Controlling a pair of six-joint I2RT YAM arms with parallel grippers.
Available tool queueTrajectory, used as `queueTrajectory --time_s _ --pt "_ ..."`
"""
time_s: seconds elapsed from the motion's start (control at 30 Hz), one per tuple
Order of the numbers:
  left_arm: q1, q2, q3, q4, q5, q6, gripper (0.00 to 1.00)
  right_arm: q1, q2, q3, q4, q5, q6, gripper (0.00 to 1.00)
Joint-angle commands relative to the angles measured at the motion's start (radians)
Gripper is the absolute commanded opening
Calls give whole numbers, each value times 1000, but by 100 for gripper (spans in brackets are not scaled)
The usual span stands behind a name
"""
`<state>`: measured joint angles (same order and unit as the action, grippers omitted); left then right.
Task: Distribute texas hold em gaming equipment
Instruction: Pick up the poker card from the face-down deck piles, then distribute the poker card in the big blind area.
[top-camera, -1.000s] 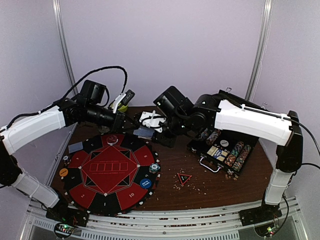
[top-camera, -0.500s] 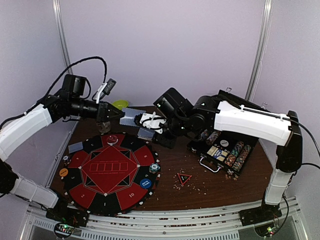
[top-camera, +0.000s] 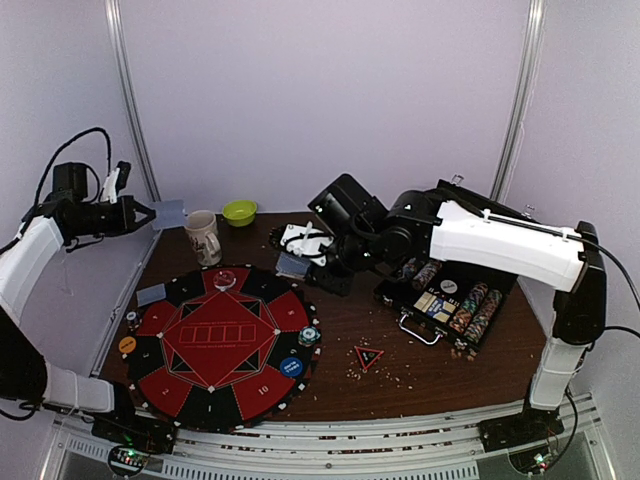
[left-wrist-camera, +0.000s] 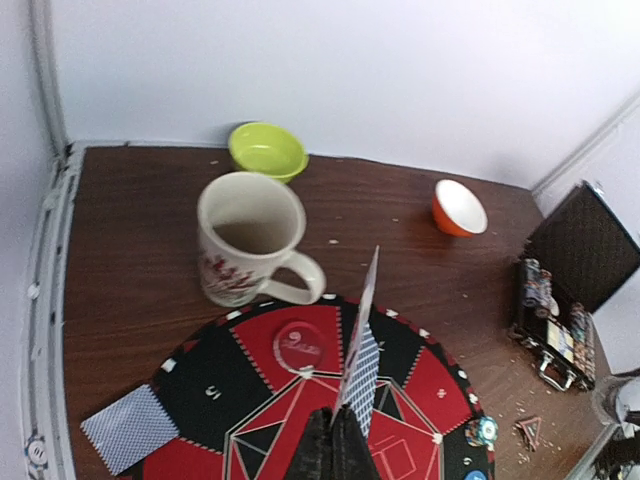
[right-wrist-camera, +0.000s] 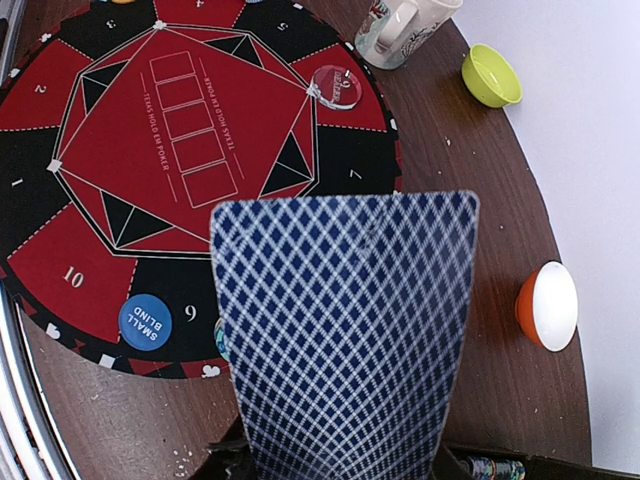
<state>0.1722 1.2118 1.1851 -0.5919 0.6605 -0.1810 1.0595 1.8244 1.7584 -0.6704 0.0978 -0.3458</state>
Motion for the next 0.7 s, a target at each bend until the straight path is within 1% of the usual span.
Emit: queueTrajectory --time_s 0.0,0.07,0.13,0.17,0.23,0.3,0.33,0.53,0.67 --pt "114 28 -65 58 -107 6 0 -3 -49 -5 13 15 -7 38" --pt "164 94 -67 54 -146 45 0 -3 -50 -6 14 10 -7 38" --pt "201 184 -52 43 -122 61 0 -2 -51 -7 16 5 -8 38" --pt "213 243 -41 34 -106 71 0 -2 -50 -8 16 4 -9 38" --pt "224 311 -25 16 -138 96 0 -4 -53 -8 16 4 -8 38" --pt "235 352 -25 7 -202 118 0 -2 -56 -6 14 5 -8 38" --pt "246 374 -26 6 -207 125 0 -3 -58 -5 14 6 -8 38" --pt "269 499 20 -23 -92 162 0 -2 -66 -14 15 12 -10 38" --pt "274 532 13 -23 -125 167 0 -4 -70 -21 19 16 -13 38"
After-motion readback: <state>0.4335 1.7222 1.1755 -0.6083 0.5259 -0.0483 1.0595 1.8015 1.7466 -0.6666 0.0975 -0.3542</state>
